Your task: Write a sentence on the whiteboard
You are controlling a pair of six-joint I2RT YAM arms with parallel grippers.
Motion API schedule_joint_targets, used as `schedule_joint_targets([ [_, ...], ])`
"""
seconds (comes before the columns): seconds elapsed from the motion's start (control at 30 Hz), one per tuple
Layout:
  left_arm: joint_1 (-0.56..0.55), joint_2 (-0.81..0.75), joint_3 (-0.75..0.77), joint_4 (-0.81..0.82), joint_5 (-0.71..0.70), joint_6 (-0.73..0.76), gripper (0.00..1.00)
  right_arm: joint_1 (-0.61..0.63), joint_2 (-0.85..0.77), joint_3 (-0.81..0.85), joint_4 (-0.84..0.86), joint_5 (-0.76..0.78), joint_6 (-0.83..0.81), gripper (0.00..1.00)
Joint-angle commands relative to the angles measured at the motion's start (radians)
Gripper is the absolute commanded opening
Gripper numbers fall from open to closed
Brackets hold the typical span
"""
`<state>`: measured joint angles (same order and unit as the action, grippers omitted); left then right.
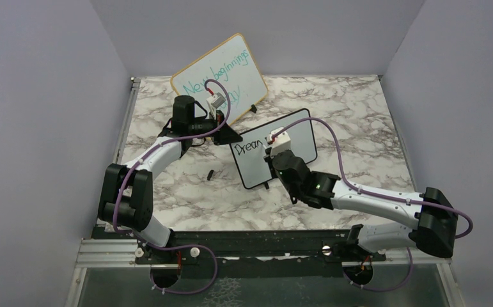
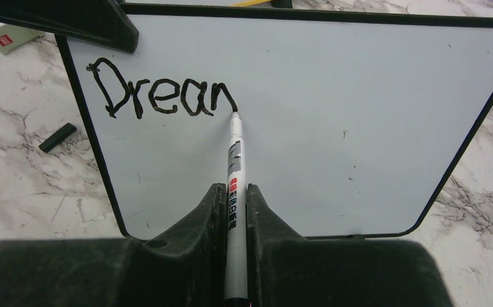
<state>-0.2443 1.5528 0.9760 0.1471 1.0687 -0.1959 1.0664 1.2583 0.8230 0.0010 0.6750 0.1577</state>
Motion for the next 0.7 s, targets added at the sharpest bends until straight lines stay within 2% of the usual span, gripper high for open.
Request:
schedule_joint_targets([
  [0.0,-0.006,0.009,0.006,-0.062,0.010,0.026,0.00,-0.010,-0.005,-0.019,-0.033,-0.016,0.003,0.00],
  [0.67,-0.006,0.010,0.006,-0.062,0.017,0.024,0.00,-0.011,0.020,0.019,0.093,0.010,-0.090,0.00],
])
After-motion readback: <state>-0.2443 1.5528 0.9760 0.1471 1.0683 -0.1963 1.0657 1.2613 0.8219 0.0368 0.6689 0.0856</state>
